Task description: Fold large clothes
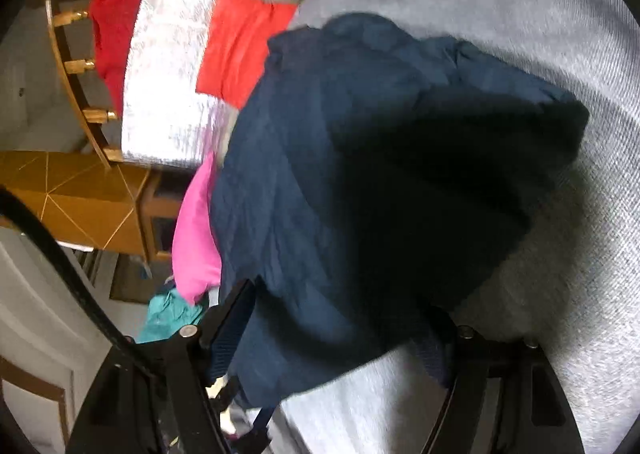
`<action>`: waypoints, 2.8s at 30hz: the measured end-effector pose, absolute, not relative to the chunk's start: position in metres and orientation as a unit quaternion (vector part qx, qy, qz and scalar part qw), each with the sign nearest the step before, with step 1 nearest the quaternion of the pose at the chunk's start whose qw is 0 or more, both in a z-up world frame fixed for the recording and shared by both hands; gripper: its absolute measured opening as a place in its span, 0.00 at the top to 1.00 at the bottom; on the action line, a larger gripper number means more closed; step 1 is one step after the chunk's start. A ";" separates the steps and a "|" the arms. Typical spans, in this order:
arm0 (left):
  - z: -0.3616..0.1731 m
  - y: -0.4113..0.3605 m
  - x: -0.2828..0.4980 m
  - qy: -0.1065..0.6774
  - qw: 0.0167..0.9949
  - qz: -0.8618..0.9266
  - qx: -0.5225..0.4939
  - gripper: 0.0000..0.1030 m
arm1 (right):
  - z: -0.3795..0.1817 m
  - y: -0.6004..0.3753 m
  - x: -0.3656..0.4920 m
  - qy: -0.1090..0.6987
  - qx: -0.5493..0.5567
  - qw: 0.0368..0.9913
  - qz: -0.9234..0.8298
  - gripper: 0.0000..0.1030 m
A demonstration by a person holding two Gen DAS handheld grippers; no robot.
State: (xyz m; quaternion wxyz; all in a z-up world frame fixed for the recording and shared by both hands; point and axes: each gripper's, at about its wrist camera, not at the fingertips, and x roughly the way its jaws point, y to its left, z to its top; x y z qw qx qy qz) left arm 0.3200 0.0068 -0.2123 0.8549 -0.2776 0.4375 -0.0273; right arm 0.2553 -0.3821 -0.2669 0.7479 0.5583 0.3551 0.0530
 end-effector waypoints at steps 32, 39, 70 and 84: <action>-0.208 -0.024 0.324 0.417 0.896 0.026 -0.147 0.17 | -0.262 -0.362 0.269 0.389 0.486 0.782 0.038 0.47; -0.228 0.012 0.344 0.455 0.831 -0.050 -0.317 0.13 | -0.259 -0.363 0.265 0.387 0.474 0.790 0.034 0.51; -0.200 -0.021 0.303 0.411 0.905 0.002 -0.109 0.30 | -0.242 -0.399 0.240 0.398 0.490 0.775 0.028 0.39; -0.199 -0.027 0.300 0.401 0.912 0.014 -0.080 0.29 | -0.223 -0.407 0.249 0.336 0.462 0.821 0.002 0.47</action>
